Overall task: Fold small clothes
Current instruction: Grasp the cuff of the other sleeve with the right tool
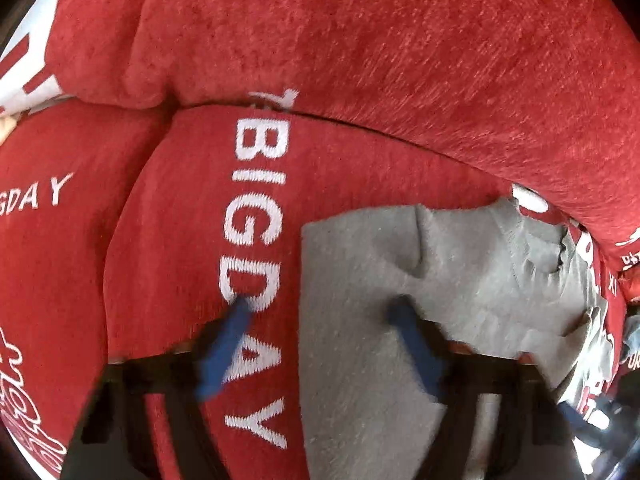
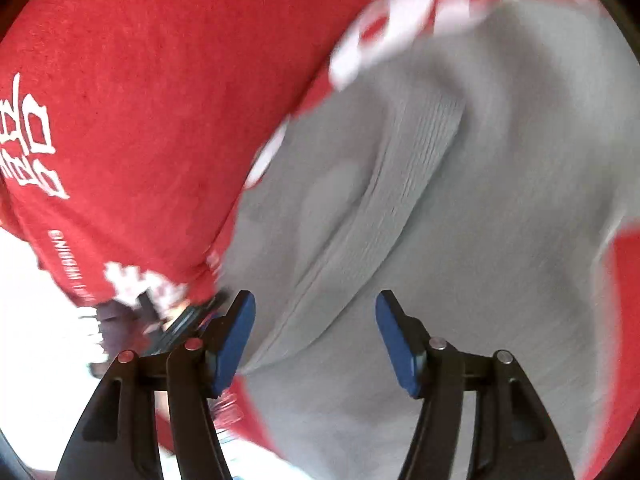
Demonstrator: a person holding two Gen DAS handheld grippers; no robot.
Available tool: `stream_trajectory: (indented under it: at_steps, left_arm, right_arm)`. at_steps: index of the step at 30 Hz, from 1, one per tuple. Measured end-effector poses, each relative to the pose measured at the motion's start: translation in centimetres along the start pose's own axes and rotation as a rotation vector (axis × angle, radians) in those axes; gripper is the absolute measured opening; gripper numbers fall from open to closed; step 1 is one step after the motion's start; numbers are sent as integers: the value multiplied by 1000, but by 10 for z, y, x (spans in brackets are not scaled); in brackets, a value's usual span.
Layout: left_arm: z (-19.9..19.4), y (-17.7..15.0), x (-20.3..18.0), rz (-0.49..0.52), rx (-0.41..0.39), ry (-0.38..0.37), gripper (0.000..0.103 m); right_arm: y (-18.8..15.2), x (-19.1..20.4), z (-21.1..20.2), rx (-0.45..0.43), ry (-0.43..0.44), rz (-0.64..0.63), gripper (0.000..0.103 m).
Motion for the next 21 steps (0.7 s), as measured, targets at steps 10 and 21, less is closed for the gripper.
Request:
stream_trajectory:
  at_steps: [10, 21]
  left_arm:
    - [-22, -2, -8, -26, -10, -75, 12]
    - [-44, 4, 41, -174, -103, 64, 0]
  right_arm:
    - [10, 3, 8, -33, -224, 40, 67]
    - [93, -1, -22, -119, -166, -48, 12]
Point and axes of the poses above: each gripper's, at about its wrist camera, not at the fingertips, and z roughly the way its jaws point, x to its left, y to its top, the point moved 4 cm from there along z, roughly the way its jaws point, and after that the axes turned 11 degrees about -z, right-handed, at the moved point
